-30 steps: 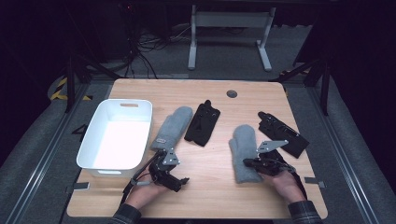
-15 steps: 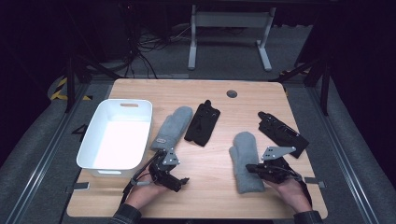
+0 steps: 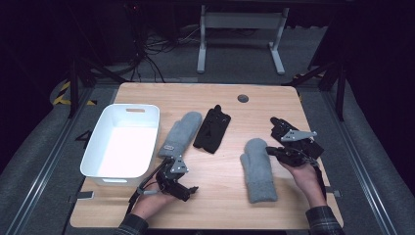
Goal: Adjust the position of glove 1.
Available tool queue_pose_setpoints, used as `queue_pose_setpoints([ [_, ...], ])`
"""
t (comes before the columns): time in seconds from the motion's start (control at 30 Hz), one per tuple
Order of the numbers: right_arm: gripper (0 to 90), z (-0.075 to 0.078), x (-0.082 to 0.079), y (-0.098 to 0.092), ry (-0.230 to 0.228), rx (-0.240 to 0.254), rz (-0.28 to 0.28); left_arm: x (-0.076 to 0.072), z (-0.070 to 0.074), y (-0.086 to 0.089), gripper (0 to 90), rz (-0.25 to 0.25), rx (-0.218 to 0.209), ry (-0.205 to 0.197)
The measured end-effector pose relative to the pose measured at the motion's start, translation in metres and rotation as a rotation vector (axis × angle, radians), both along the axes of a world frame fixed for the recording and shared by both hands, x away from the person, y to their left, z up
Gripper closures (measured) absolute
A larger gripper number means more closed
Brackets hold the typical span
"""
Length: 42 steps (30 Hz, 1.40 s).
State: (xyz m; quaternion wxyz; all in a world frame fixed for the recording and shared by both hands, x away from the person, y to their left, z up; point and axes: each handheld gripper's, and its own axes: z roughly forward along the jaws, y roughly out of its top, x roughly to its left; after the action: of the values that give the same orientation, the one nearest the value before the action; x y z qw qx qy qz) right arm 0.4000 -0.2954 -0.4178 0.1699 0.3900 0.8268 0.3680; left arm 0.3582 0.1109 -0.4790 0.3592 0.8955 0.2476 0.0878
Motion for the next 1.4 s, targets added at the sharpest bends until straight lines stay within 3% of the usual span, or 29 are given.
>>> queue_pose_setpoints([
  [0.3,90.0,-0.012,0.031,-0.013,0.026,-0.031,-0.093,0.0,0.0,0.0,0.3,0.0,0.001,-0.001],
  [0.57,90.0,-0.02,0.039,-0.001,0.057,-0.042,-0.078,0.0,0.0,0.0,0.3,0.0,0.001,-0.001],
  [0.87,90.0,-0.023,0.038,0.027,0.071,-0.061,0.013,0.0,0.0,0.0,0.3,-0.001,0.0,-0.002],
  [1.4,90.0,-0.024,0.027,0.071,0.096,-0.052,0.213,0.0,0.0,0.0,0.3,0.001,0.001,-0.002],
])
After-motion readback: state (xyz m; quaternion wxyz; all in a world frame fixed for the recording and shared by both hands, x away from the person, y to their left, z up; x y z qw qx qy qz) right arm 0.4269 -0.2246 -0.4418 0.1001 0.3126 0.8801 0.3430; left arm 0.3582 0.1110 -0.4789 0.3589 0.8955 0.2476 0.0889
